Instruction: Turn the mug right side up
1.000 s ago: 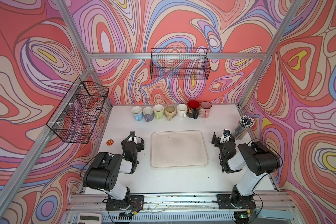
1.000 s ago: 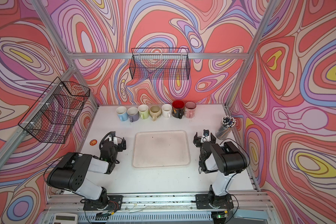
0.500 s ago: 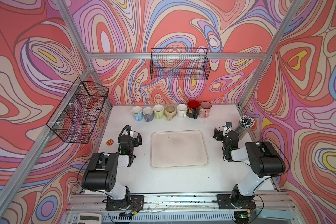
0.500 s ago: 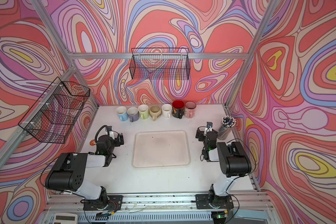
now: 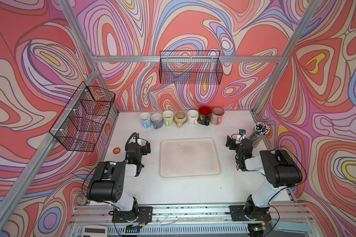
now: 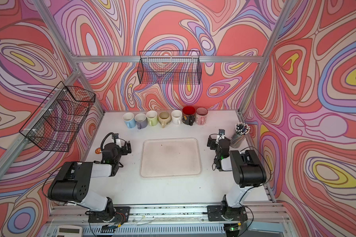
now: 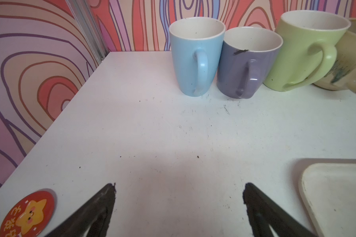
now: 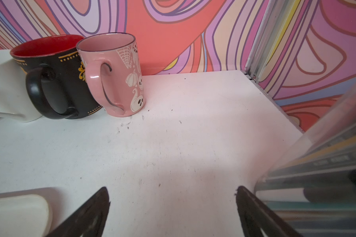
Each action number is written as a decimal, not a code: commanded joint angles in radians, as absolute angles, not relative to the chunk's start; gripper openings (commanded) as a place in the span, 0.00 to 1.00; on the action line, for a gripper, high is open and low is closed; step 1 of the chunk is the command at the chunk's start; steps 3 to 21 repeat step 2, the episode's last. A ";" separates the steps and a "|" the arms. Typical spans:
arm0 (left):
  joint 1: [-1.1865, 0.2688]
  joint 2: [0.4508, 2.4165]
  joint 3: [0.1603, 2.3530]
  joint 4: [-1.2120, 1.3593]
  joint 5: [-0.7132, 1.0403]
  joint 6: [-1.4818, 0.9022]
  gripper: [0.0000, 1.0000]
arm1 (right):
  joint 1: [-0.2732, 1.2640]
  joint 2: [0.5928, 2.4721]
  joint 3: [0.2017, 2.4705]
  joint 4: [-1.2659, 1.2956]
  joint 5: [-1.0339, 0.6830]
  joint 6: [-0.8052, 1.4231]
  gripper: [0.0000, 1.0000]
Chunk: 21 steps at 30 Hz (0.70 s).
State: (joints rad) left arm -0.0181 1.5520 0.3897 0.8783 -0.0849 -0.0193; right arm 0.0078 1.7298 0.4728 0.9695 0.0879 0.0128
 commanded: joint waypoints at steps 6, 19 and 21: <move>-0.017 1.540 0.375 0.885 -0.074 -0.021 1.00 | 0.012 1.720 0.468 0.960 0.086 0.017 0.98; -0.017 1.540 0.375 0.885 -0.074 -0.021 1.00 | 0.012 1.720 0.468 0.960 0.086 0.017 0.98; -0.017 1.540 0.375 0.885 -0.074 -0.021 1.00 | 0.012 1.720 0.468 0.960 0.086 0.017 0.98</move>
